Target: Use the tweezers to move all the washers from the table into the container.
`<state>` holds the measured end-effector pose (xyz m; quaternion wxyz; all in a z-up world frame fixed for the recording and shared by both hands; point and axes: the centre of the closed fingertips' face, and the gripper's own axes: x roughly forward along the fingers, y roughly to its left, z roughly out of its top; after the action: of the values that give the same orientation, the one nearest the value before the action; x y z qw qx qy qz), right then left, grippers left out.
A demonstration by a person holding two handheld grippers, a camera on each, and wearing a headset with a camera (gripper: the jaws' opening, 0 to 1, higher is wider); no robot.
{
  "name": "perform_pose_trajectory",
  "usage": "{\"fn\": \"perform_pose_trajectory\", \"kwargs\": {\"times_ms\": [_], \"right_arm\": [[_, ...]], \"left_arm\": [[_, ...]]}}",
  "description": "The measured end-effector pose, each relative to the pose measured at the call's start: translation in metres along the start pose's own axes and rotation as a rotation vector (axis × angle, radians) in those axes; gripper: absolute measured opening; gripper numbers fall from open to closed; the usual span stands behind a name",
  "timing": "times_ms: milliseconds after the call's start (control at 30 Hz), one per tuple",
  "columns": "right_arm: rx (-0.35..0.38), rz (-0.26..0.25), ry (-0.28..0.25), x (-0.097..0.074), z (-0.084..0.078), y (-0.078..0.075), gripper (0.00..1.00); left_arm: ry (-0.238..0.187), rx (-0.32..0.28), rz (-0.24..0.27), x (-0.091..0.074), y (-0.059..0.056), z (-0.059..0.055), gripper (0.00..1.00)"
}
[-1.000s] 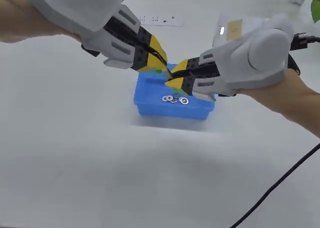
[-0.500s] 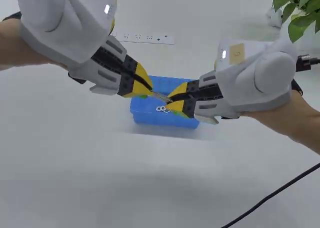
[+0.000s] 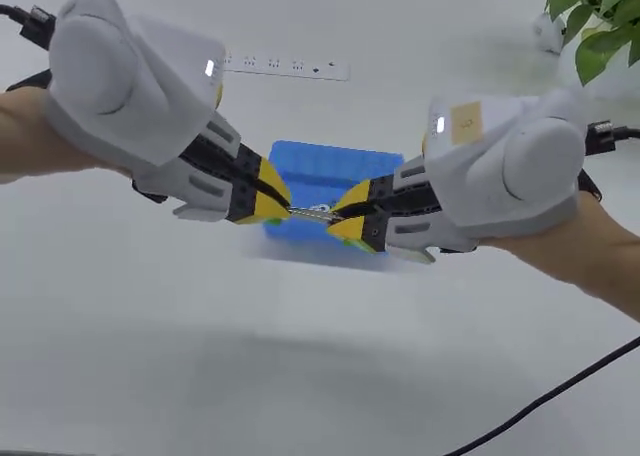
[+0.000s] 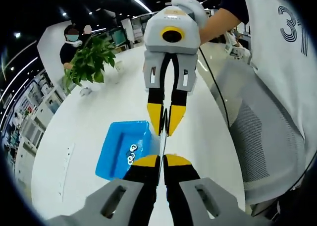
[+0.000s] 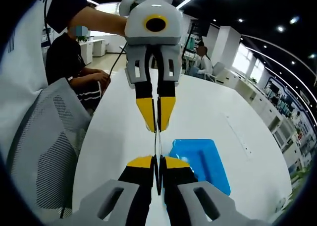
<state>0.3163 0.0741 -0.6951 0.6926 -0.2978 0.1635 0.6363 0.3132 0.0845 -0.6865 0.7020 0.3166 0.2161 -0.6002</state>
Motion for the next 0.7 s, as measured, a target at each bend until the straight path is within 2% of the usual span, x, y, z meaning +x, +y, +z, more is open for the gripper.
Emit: {"fn": "perform_pose_trajectory", "kwargs": {"times_ms": [100,267,500,600,667,700], "right_arm": [[0.011,0.017,0.006,0.004,-0.006,0.003,0.07],[0.030,0.045,0.027,0.017,-0.028,0.004,0.07],[0.034,0.087,0.077,0.032,-0.062,0.005,0.07],[0.021,0.101,0.090,0.038,-0.072,0.007,0.07],[0.040,0.109,0.095,0.045,-0.082,0.008,0.07],[0.041,0.111,0.095,0.046,-0.083,0.008,0.07]], "left_arm": [[0.006,-0.025,-0.002,0.007,-0.003,-0.007,0.07],[0.011,-0.062,-0.029,0.024,-0.007,-0.018,0.07],[0.030,-0.107,-0.049,0.056,-0.007,-0.040,0.07],[0.047,-0.115,-0.064,0.067,-0.007,-0.050,0.07],[0.051,-0.123,-0.071,0.075,-0.006,-0.059,0.07],[0.057,-0.145,-0.080,0.078,-0.006,-0.064,0.07]]}}
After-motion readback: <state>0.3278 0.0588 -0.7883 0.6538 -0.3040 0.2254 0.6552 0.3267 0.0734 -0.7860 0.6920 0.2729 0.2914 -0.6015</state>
